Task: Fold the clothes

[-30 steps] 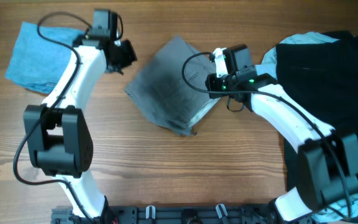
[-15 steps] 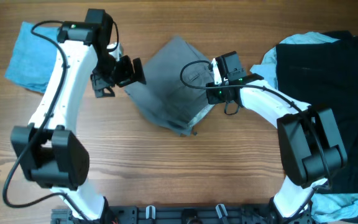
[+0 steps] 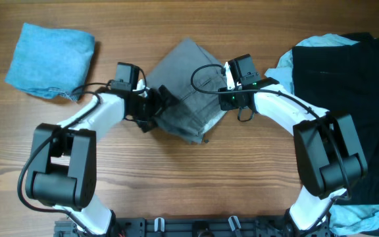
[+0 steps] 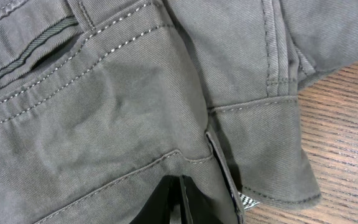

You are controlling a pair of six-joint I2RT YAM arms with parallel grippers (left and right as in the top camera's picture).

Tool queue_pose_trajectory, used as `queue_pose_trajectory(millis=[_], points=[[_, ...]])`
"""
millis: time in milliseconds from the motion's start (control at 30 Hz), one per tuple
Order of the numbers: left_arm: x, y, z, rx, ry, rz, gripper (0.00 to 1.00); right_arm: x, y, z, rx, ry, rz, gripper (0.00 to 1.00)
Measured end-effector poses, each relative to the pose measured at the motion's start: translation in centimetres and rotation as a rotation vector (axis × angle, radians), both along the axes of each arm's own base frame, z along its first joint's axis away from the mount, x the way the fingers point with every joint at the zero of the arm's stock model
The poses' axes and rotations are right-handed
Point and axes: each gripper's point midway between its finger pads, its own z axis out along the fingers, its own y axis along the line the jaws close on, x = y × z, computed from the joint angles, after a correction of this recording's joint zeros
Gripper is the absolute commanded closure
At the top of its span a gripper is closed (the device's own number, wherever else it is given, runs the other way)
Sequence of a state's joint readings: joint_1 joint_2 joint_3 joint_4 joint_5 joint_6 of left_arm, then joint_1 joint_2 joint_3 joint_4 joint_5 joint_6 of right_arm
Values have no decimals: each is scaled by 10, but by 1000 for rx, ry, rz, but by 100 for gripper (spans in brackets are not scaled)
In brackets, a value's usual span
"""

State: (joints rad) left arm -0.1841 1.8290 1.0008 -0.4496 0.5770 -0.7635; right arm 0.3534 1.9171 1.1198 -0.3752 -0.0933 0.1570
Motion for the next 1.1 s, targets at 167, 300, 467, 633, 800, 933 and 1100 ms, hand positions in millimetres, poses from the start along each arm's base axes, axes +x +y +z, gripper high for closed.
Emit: queue_pose_trajectory(millis=[167,300,467,633,800,933,1100], points=[[41,-35,5,-107,-189,52,35,1,0,0,0,-2,0,92],[50,-27,-9,-45,-213,83,77,0,0,0,0,0,0,94],[42,-26,-19,11,-294,-83,96,-18,-6,-1,-27,76,1,94],[13,-2,-1,66,-184,-235,96,-37,-13,34,-24,71,3,90],[90,29,130,126,-533,-283,96,-27,-9,147,88,-232,3,87],[163,91,225,246,-931,-168,96,-34,-6,181,144,-306,20,87],[193,231,211,379,-938,110,96,-40,2,181,187,-283,50,86]])
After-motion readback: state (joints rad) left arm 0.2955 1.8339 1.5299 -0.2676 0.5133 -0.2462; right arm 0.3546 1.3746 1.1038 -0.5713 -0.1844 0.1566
